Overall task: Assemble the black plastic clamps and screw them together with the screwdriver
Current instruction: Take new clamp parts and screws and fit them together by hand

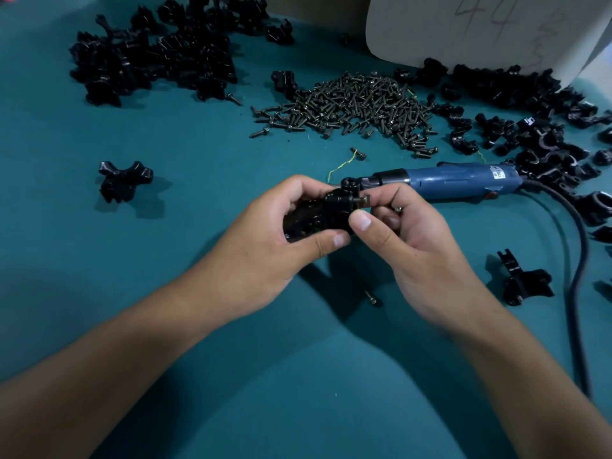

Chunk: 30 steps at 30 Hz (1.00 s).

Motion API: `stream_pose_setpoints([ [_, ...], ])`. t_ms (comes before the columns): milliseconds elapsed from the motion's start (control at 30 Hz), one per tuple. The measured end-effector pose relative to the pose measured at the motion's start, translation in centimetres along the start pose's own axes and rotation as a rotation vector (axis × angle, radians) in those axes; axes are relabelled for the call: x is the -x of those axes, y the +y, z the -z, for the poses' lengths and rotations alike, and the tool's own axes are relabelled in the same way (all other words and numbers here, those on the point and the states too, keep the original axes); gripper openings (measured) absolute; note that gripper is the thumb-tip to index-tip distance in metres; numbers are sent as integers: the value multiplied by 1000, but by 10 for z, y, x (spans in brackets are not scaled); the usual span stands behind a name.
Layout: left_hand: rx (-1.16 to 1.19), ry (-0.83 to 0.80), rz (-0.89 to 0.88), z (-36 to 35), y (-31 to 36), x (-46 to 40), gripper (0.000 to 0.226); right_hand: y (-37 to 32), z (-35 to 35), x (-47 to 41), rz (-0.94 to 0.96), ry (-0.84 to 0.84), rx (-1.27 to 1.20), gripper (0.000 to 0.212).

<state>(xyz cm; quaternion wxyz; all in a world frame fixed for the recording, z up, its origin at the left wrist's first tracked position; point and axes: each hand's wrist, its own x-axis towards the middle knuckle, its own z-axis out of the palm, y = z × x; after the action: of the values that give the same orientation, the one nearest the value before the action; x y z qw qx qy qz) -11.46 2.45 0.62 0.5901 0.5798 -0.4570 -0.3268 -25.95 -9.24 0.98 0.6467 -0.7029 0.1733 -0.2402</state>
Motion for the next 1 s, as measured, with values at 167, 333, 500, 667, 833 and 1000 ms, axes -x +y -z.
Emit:
stream_pose_setpoints([
  [167,-9,-3,13,0,2,1,32,-1,-1,1,11,-12,-11,16],
  [333,-5,16,5,-1,2,1,32,1,0,0,41,-29,-37,13],
  [500,-1,48,-7,-1,1,1,31,2,-3,0,50,-23,-89,15],
  [667,21,74,-20,-2,1,1,31,1,-4,0,49,-9,-128,15],
  [833,-17,22,-12,-7,1,3,26,3,-5,-2,20,30,-104,16],
  [1000,-11,28,-18,-7,2,4,28,2,-4,-1,14,6,-95,18],
])
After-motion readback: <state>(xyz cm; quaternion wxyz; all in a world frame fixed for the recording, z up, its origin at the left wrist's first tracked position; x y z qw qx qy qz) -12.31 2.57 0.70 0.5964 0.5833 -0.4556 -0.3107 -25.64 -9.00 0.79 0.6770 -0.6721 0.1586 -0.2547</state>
